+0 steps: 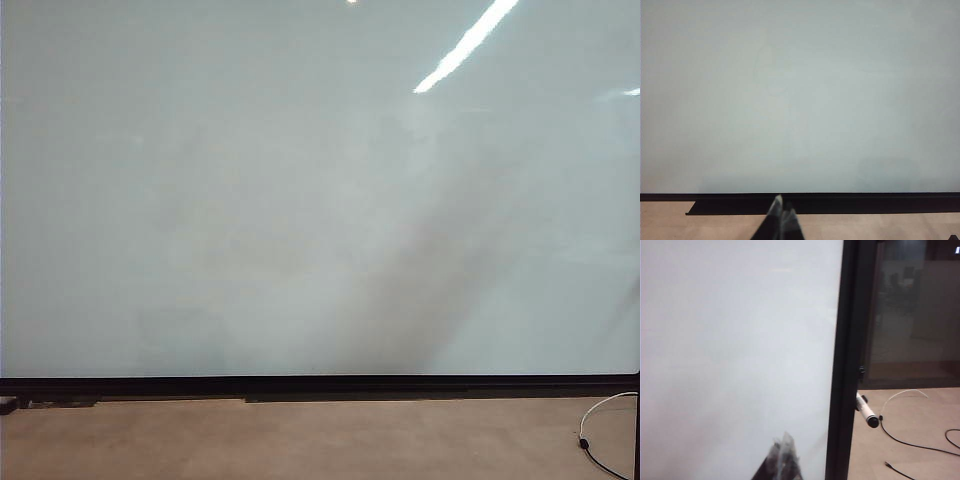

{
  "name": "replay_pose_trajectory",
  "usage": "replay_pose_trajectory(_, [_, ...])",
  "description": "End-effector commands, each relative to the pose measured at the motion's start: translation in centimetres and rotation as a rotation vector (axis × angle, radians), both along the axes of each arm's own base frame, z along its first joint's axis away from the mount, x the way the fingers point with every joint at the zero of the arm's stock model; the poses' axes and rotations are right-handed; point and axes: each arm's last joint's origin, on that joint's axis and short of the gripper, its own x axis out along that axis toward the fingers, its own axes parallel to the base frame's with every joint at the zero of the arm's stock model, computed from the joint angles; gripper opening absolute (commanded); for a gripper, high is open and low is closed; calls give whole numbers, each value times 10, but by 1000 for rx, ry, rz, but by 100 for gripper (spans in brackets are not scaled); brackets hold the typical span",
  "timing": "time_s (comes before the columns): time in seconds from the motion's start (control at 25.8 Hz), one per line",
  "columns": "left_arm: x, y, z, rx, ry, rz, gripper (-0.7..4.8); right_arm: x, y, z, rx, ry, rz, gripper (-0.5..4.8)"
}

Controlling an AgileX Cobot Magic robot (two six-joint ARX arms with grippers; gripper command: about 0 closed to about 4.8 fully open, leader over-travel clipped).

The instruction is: Pick up the pen on the shelf to the right of the whiteboard and draw a check mark.

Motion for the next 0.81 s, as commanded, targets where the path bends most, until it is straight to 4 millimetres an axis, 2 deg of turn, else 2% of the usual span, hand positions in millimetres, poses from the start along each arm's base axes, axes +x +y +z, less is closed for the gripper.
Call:
replay_pose_trajectory(0.04, [0, 0, 2, 5, -9, 0, -4, 0, 0, 4, -5, 11, -10, -3])
replay_pose_trajectory(0.43, [0, 0, 2, 5, -10, 0, -5, 14, -1, 15, -25, 102, -11, -2])
replay_pose_trajectory(0.81, [0, 0, 2, 5, -10, 0, -5, 38, -2, 3, -22, 217, -8, -1])
